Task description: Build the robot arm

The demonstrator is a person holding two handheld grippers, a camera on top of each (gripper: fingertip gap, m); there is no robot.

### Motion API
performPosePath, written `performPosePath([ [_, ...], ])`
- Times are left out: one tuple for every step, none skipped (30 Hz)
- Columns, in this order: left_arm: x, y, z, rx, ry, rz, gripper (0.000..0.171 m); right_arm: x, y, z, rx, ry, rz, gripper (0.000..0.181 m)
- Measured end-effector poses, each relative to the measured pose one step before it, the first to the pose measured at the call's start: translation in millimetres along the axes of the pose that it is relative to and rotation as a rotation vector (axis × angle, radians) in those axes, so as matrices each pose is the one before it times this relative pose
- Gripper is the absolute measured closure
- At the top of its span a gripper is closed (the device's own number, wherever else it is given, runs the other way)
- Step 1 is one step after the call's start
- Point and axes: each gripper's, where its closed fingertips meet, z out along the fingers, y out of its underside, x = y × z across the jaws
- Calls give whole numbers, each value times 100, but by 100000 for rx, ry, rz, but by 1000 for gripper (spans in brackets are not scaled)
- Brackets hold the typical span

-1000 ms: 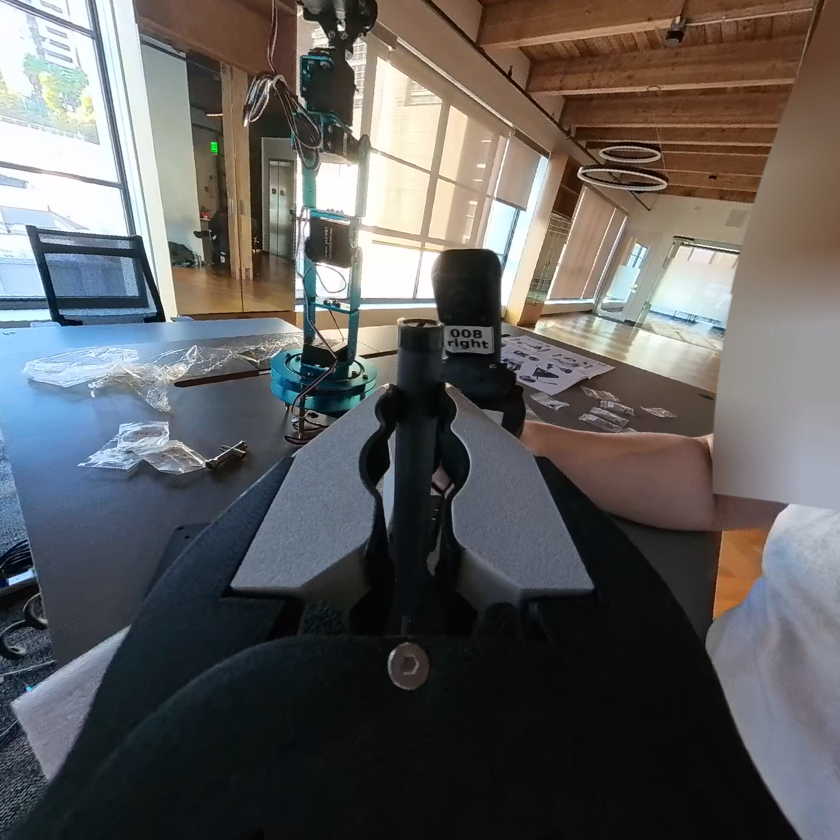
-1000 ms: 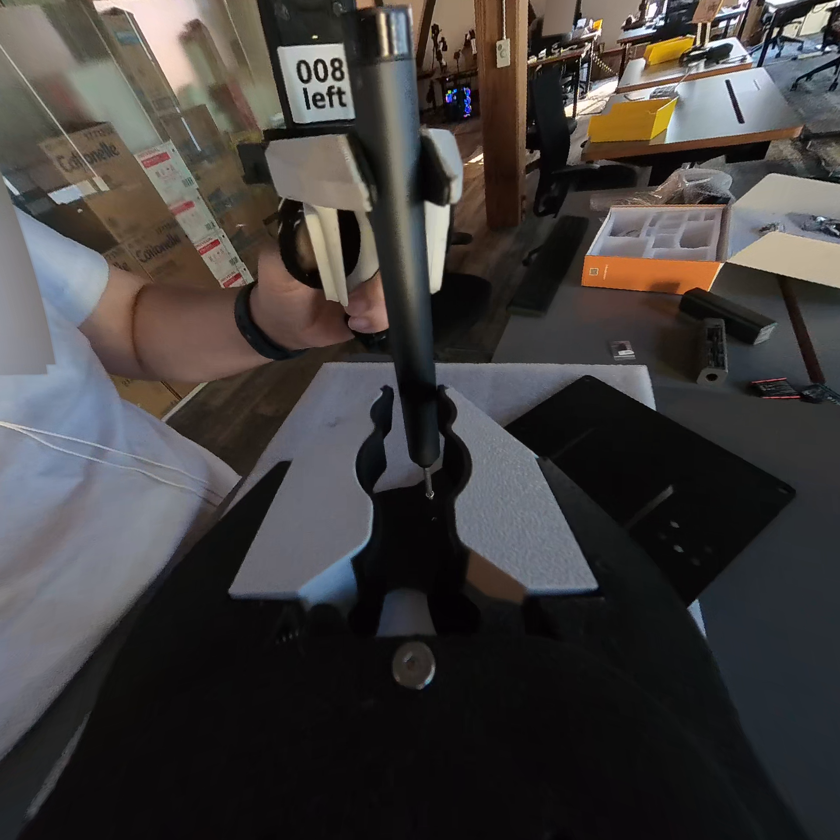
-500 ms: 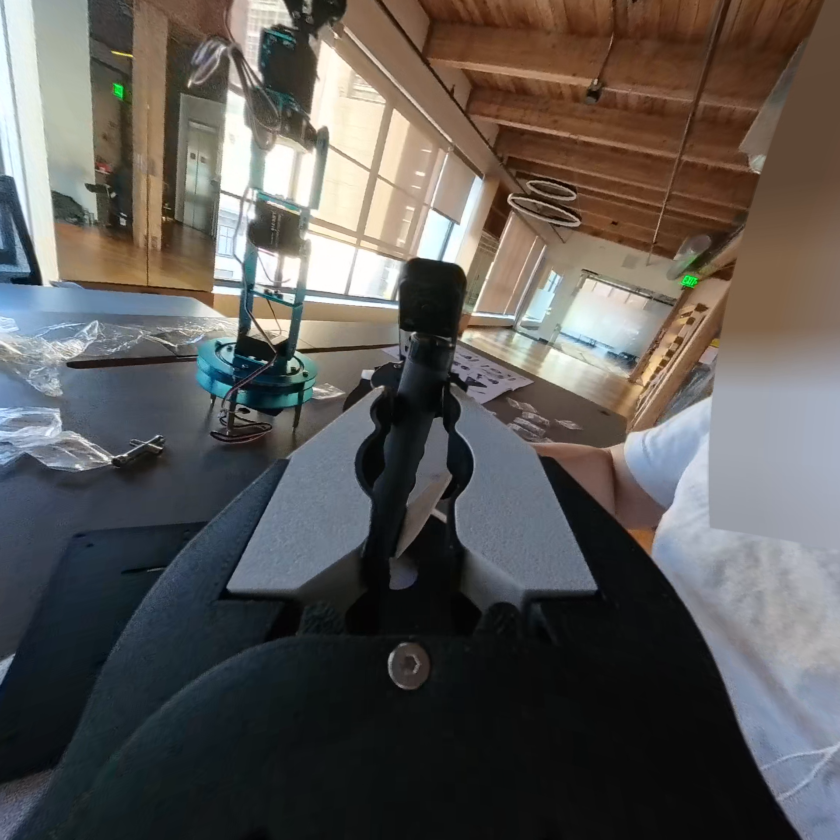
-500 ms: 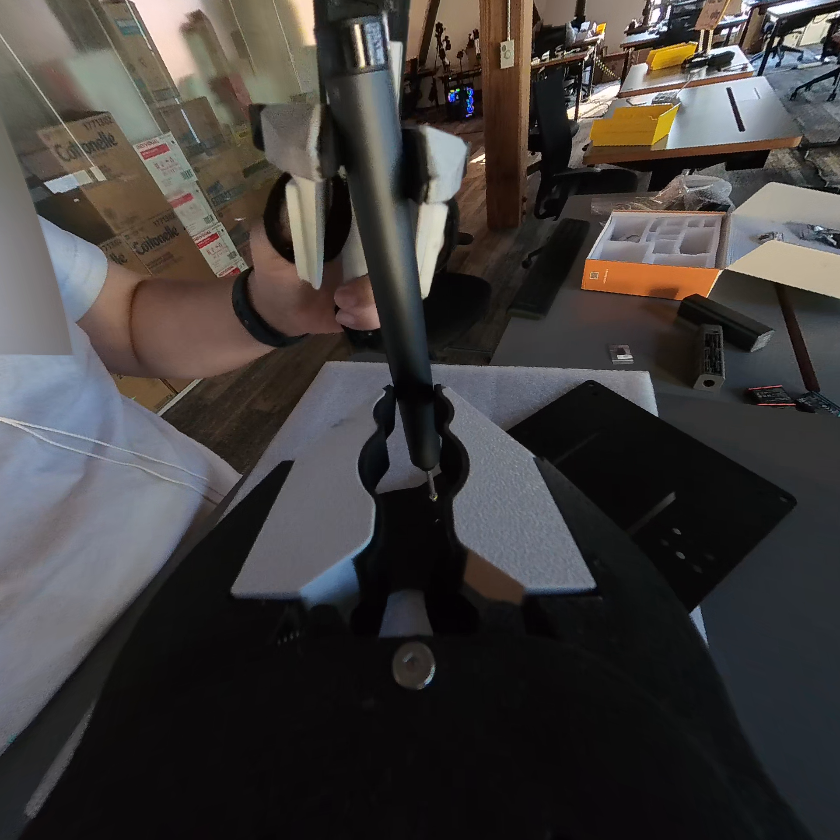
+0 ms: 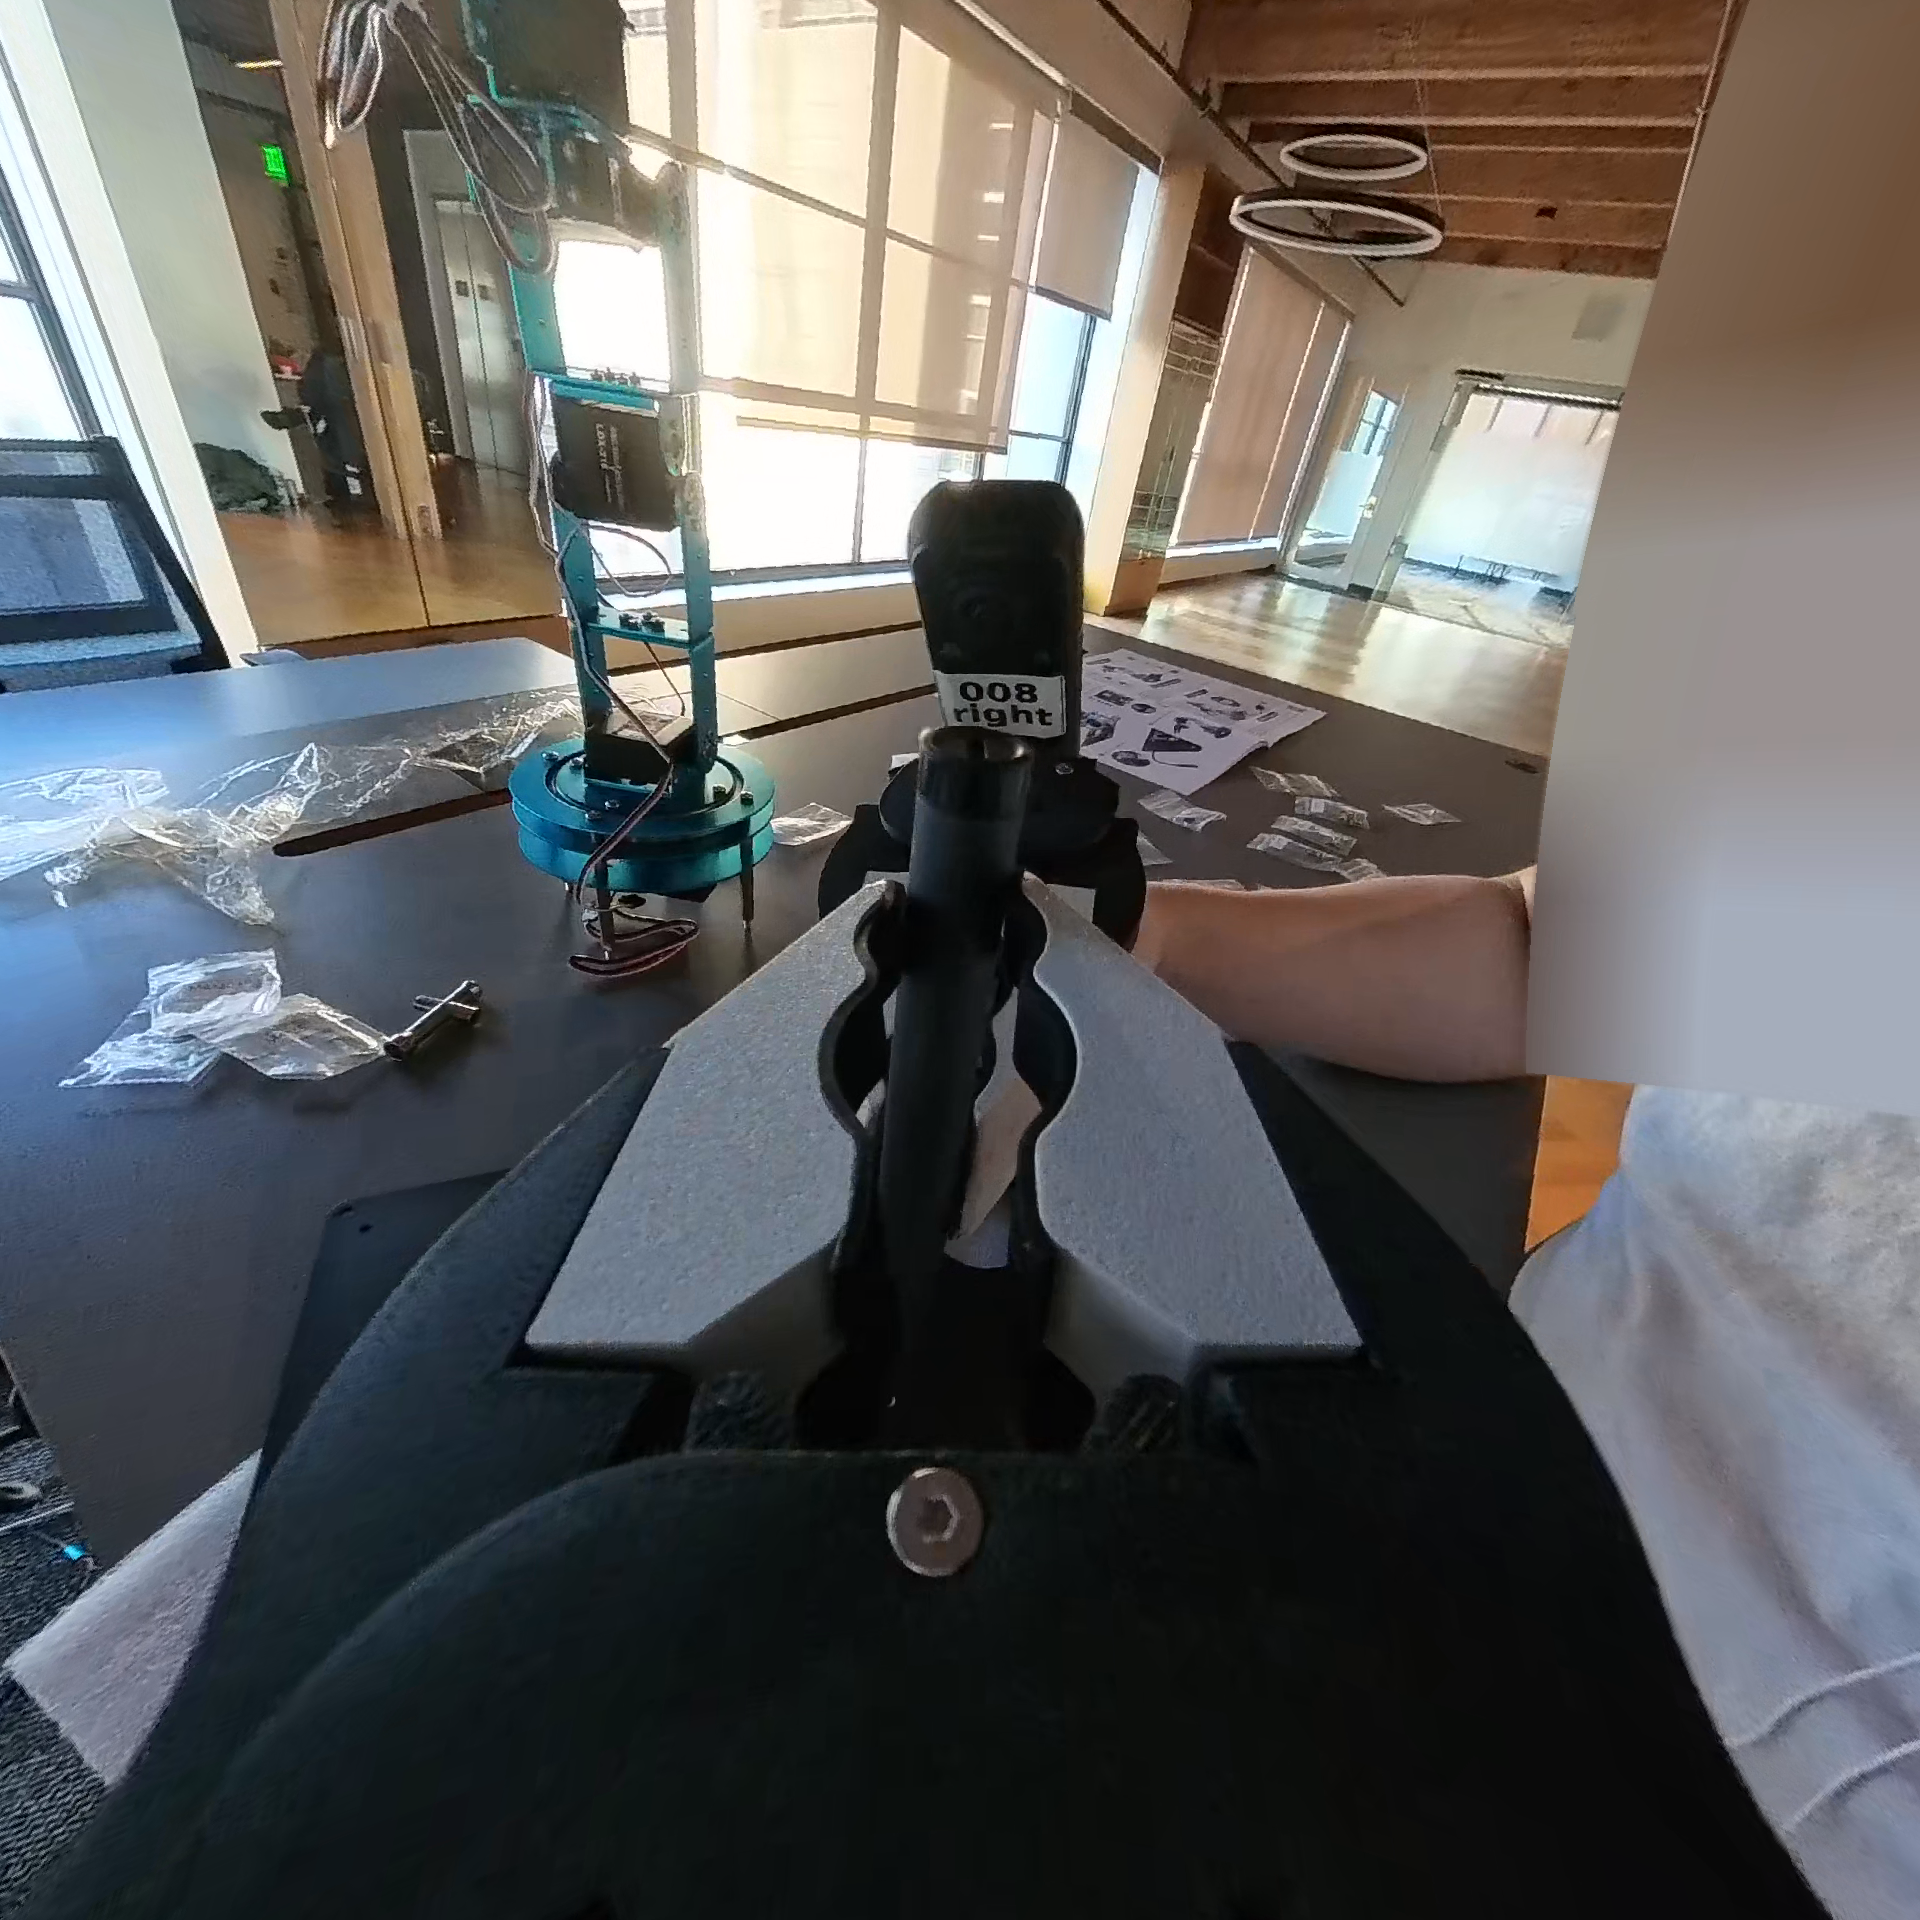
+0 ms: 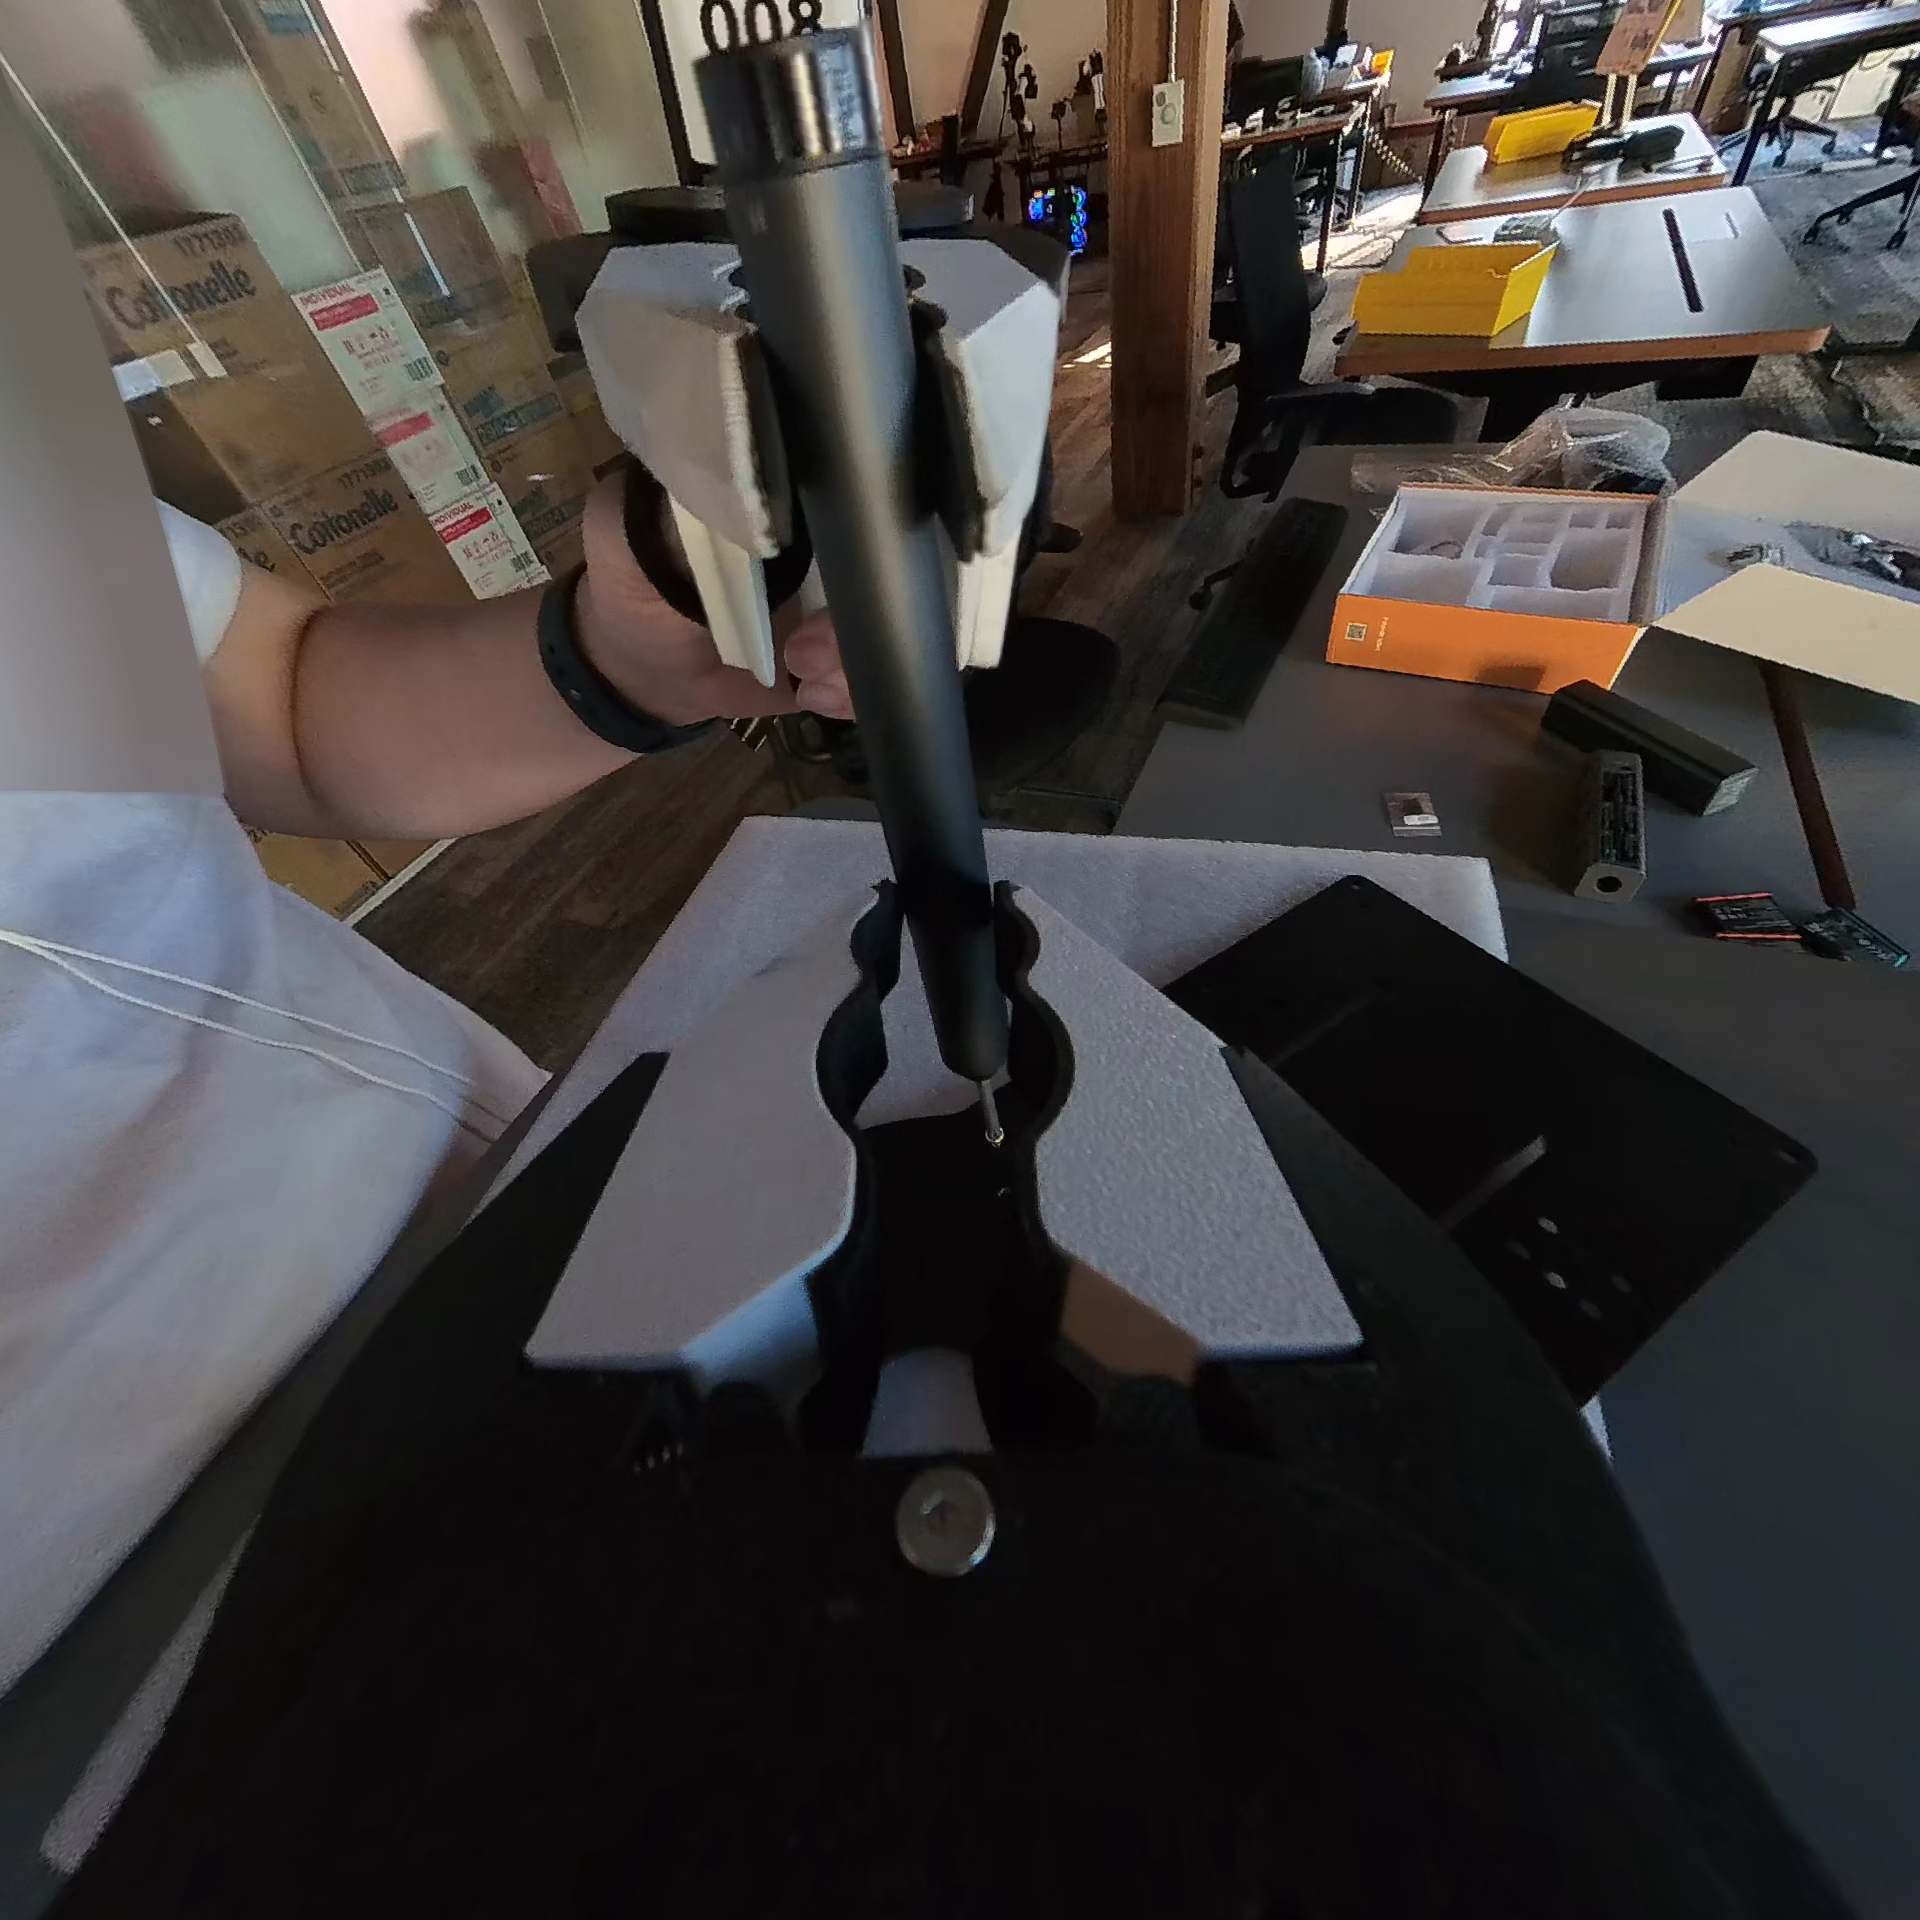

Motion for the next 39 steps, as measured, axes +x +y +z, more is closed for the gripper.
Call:
performPosePath([
  [-21,3,-18,47,-54,107,154,5,-5,7,38,85,-25,166],
  [10,-1,-39,121,275,-156,154,-18,-11,17,104,-181,297,166],
  [0,-5,-35,199,256,-258,154,-3,6,18,156,-266,543,166],
  [-33,-3,-47,283,-92,-167,154,25,2,27,213,32,310,165],
  [-46,-6,-65,315,-209,-86,154,13,-10,41,285,171,-147,166],
  [3,-3,-64,307,48,-73,154,-5,-2,26,341,220,-744,166],
  [-4,-8,-57,412,10,-74,154,3,2,28,395,556,-1320,166],
  [-16,-11,-48,559,-39,-248,154,20,12,21,356,518,-1191,166],
  [7,-6,-34,545,264,-521,154,-18,10,14,252,98,-1016,167],
  [2,-7,-22,490,171,-453,154,10,12,11,38,150,-907,167],
  [-33,-6,-4,379,-192,-171,154,25,-8,24,-14,289,-561,167],
  [-26,0,-9,73,-195,-9,154,1,3,-4,-89,-51,-251,167],
  [16,3,12,-195,-62,170,154,-15,-5,-1,6,-363,130,167],
  [28,14,8,-310,-84,377,154,-24,4,-17,146,-660,591,166],
  [62,19,34,-387,-10,404,154,-48,9,-41,38,-891,841,166],
  [89,30,59,-458,109,399,154,-49,14,-41,32,-752,496,165],
  [101,24,76,-463,74,544,154,-50,20,-46,-53,-332,-274,165],
  [101,24,66,-400,97,596,154,-44,14,-43,-108,-47,-717,165],
  [62,17,44,-249,53,479,154,-21,13,-26,-265,276,-994,166],
  [35,3,32,34,-27,301,154,-1,7,-21,-179,698,-1567,166],
  [10,-5,-13,322,90,-78,154,7,8,3,-130,1037,-2124,166],
  [0,-2,-12,452,256,-446,154,10,17,28,-154,914,-1874,166],
  [16,-1,-29,391,277,-389,154,-11,26,8,-176,335,-950,166],
  [17,3,-25,211,23,18,154,-5,-5,15,-67,-6,-259,166],
  [2,13,-17,-43,-190,331,154,1,5,1,-44,-14,-164,166],
  [11,10,-30,-231,-150,335,154,-8,-15,20,-83,-9,-170,166],
  [1,9,-22,-256,-71,207,154,-7,-3,16,-185,-191,284,166],
  [-33,5,-35,-181,-169,118,154,21,-15,11,-164,-68,257,166],
  [-42,-2,-26,-140,-193,75,154,10,-10,6,75,145,-173,166],
  [-20,-4,-19,-130,8,50,154,7,1,1,1,149,-435,166],
  [19,11,-11,-68,120,78,154,-7,3,-4,-235,371,-954,166],
  [18,2,1,74,53,145,154,-3,9,1,-553,664,-1442,167],
  [9,0,-10,233,-1,63,154,4,17,9,-1008,809,-1494,167],
  [0,-2,-27,356,69,-156,154,13,23,13,-1186,778,-1345,167],
  [-2,-6,-31,436,158,-254,154,-7,12,23,-966,492,-1051,167],
  [3,-12,-39,411,162,-187,154,4,7,15,-554,219,-683,167],
  [2,1,-26,264,102,-18,154,-5,13,13,-163,100,-488,167],
  [0,7,-27,102,0,129,154,-2,-6,3,45,-43,-56,167],
  [-3,-2,-9,-48,-23,123,154,6,1,1,95,-156,163,167],
])
